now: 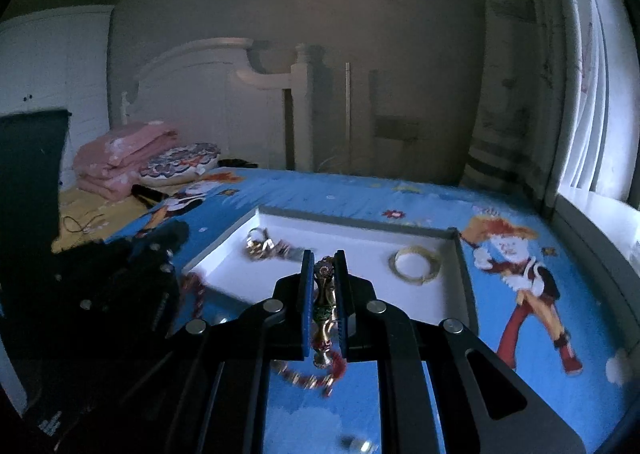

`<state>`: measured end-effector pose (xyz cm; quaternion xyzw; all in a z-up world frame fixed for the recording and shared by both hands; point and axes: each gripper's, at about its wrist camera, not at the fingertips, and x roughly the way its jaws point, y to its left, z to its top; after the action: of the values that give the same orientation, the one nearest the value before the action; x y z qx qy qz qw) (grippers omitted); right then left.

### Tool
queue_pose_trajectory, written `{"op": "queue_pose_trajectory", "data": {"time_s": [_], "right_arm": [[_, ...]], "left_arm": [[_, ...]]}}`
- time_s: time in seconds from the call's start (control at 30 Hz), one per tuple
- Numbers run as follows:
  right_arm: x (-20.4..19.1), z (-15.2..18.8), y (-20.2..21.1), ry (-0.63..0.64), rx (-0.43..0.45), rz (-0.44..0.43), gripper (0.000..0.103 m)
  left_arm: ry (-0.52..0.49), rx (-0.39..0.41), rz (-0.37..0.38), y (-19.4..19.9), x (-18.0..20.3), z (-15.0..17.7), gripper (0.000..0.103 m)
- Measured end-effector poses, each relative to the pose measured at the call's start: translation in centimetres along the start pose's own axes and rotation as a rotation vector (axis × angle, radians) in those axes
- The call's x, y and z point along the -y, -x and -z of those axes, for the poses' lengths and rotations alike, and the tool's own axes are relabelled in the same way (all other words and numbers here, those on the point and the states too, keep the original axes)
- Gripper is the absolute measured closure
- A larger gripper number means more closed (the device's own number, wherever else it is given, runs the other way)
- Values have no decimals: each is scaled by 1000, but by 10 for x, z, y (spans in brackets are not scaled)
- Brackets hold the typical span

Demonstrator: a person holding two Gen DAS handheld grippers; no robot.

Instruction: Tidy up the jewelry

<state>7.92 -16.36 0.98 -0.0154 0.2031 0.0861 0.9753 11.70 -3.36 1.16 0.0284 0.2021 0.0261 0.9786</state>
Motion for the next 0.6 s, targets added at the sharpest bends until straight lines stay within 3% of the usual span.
{"op": "queue_pose_trajectory", "data": {"time_s": [0.23,0.27,0.4,0.6], "right_arm": [[17,-19,-15,-57,-1,21,92],[18,-18,-13,-62,3,18,92],[17,-5,-3,-69,-12,-5,92],[6,27,12,-84,-50,-56,91]], "left_arm": [[98,-83,49,-28,-25,-26,99],[104,-86,46,-27,-31,-22,96],[104,-123,30,-15,-58,11,69],[15,-139,126,7,-56,55,57]]}}
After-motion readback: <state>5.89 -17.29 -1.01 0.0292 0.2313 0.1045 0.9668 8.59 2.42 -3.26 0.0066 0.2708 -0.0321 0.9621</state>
